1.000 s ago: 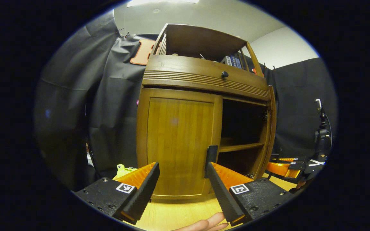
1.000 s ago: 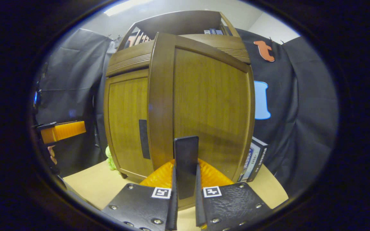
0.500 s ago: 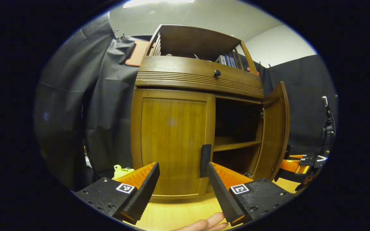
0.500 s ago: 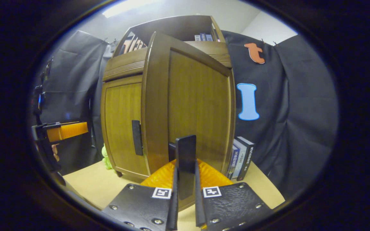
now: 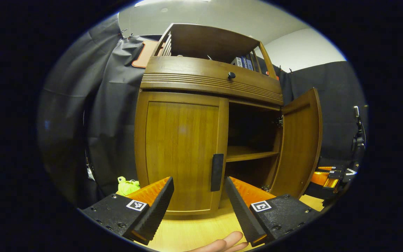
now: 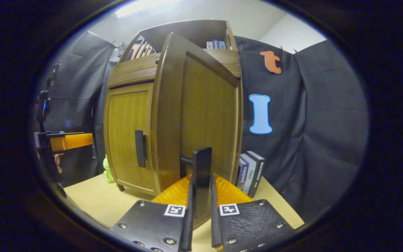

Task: Open the right door of the double-door shoe cabinet with the right hand, and open the left door with the left hand.

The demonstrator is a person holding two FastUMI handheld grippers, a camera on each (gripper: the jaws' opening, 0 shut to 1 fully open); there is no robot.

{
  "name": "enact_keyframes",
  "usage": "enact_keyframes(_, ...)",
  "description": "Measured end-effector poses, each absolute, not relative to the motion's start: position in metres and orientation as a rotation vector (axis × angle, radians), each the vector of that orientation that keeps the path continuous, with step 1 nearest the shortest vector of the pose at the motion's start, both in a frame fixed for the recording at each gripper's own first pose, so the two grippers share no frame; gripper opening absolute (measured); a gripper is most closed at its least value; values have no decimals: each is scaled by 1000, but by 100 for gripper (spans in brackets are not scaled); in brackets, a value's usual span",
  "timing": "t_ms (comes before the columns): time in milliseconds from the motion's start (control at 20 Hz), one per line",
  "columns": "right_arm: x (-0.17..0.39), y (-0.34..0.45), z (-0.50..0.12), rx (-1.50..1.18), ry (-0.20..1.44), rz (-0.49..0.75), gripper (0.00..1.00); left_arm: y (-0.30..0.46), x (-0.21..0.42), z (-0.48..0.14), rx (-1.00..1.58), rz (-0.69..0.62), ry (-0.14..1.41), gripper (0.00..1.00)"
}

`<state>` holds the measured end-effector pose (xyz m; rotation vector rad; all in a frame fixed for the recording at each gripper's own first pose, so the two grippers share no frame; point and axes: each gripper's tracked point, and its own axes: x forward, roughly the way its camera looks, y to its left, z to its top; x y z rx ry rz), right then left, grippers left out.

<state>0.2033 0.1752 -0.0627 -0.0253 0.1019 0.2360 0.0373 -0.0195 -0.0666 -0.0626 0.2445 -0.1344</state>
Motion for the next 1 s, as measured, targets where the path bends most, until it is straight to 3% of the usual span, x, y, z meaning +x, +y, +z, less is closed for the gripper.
enact_keyframes(250, 216, 128, -76, -7, 117, 95, 22, -27, 46, -65, -114, -159, 225, 92)
enact_keyframes(300, 213, 122, -73, 26, 120, 80, 4, -27, 49, -65, -113, -154, 217, 87)
enact_keyframes(350, 216, 120, -75, 39, 122, 82, 7, -26, 51, -65, -111, -148, 211, 92)
enact_keyframes(500, 224, 108, -78, 2, 113, 93, 5, -31, 64, -66, -126, -141, 187, 92)
enact_keyframes(550, 219, 97, -75, 10, 114, 78, 5, -33, 70, -68, -126, -136, 179, 87)
enact_keyframes(600, 221, 88, -77, 17, 125, 72, 22, -35, 78, -71, -117, -121, 170, 93)
enact_keyframes(700, 228, 76, -79, 16, 131, 92, 56, -39, 97, -77, -54, -98, 129, 87)
enact_keyframes(750, 230, 68, -80, 26, 134, 107, 56, -41, 106, -89, -23, -86, 141, 92)
enact_keyframes(900, 233, 50, -81, 47, 125, 139, 58, -53, 126, -131, -20, -99, 223, 93)
enact_keyframes(950, 234, 47, -81, 59, 117, 152, 66, -60, 133, -142, -21, -111, 241, 87)
enact_keyframes(1000, 230, 48, -78, 63, 117, 172, 75, -63, 137, -152, -10, -117, 261, 93)
